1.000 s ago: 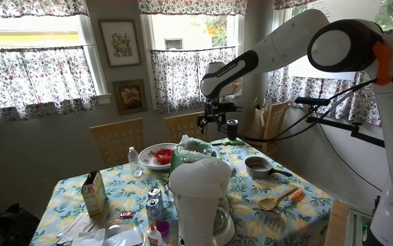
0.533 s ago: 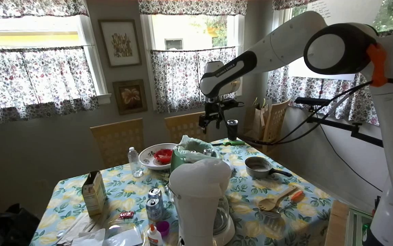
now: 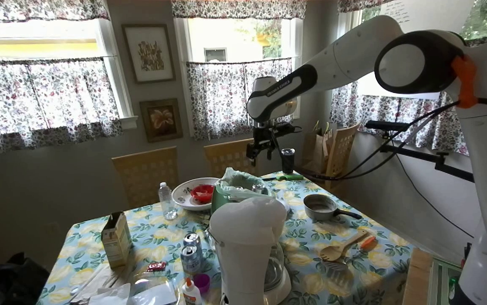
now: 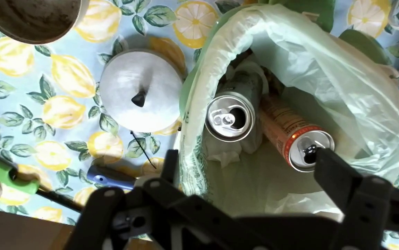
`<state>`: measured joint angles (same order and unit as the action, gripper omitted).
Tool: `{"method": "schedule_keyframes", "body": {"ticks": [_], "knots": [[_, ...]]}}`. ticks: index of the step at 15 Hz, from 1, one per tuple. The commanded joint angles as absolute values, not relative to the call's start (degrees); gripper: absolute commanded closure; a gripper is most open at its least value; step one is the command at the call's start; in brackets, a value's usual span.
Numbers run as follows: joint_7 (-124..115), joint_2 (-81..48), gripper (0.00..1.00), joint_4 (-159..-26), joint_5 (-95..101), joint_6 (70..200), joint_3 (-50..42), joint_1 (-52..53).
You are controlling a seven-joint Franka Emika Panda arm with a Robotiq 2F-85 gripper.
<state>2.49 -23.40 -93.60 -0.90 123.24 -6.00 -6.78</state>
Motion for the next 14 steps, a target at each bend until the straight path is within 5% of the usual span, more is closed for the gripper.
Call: {"method": "schedule_keyframes", "body": {"ticks": [1, 14], "knots": [[9.2, -25.0, 0.0, -92.4, 1.3, 124.4, -5.2, -7.6], [43.3, -30.4, 0.0, -93.4, 4.8, 137.6, 0.9, -12.0]]}}
